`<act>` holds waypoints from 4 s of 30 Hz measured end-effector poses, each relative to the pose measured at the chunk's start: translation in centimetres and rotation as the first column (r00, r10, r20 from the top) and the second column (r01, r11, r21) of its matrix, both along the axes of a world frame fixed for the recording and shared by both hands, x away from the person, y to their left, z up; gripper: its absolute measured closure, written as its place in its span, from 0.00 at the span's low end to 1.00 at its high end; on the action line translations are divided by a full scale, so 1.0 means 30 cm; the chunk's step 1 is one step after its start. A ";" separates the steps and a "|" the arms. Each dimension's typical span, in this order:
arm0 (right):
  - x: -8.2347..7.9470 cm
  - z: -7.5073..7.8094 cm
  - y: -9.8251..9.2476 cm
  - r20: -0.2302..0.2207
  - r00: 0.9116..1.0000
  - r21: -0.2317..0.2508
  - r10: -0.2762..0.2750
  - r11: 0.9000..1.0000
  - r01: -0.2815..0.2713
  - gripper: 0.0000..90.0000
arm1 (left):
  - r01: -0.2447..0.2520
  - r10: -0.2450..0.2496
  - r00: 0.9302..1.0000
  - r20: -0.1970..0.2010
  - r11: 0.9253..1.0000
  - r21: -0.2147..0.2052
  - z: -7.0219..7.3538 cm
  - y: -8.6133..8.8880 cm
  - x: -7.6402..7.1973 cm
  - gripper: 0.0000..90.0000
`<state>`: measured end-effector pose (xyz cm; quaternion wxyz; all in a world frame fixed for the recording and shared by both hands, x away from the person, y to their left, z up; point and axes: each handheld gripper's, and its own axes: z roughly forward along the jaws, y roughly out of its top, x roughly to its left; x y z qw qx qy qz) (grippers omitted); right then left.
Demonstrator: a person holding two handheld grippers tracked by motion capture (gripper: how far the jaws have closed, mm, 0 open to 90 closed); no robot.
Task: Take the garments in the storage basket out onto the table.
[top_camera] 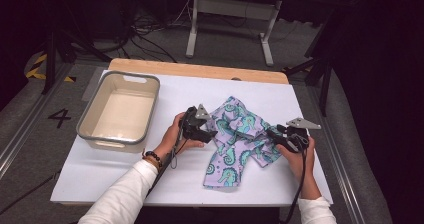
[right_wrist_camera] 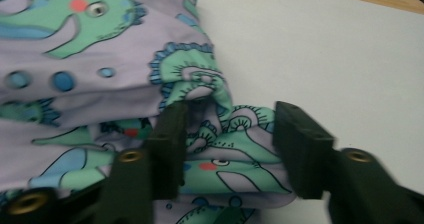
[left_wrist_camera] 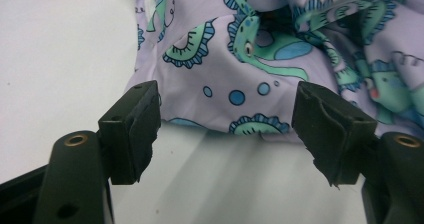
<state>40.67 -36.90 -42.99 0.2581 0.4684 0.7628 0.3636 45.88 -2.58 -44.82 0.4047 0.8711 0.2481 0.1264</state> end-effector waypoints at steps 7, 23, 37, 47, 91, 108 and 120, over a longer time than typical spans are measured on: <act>-0.045 0.053 0.050 0.069 0.987 -0.033 0.143 0.989 -0.141 0.27 | -0.013 0.016 0.998 -0.062 0.999 0.046 -0.039 -0.047 0.027 0.39; 0.016 0.016 0.274 0.029 0.980 -0.155 0.198 0.969 -0.191 0.64 | -0.004 0.004 1.000 -0.012 0.998 0.055 -0.019 0.001 0.011 0.98; -0.028 0.131 0.104 0.154 0.988 -0.026 -0.008 1.000 0.012 0.97 | -0.078 0.064 0.984 0.166 0.994 0.082 0.209 0.102 -0.074 0.99; 0.020 0.167 -0.097 0.121 0.976 0.142 -0.180 0.976 0.163 0.97 | -0.148 0.116 0.976 0.184 0.975 0.169 0.266 0.194 0.010 0.99; -0.160 -0.010 0.301 -0.029 0.929 0.030 0.370 0.929 -0.369 0.42 | -0.011 0.013 0.999 -0.029 0.997 0.070 -0.063 0.121 -0.117 0.43; -0.142 -0.092 0.336 -0.135 0.911 -0.002 0.389 0.919 -0.393 1.00 | -0.045 0.044 0.999 0.030 0.998 0.044 -0.004 0.156 -0.138 0.96; -0.203 -0.001 0.348 -0.054 0.897 0.037 0.439 0.898 -0.438 1.00 | -0.080 0.086 0.986 0.140 0.996 -0.043 0.121 0.231 -0.199 0.96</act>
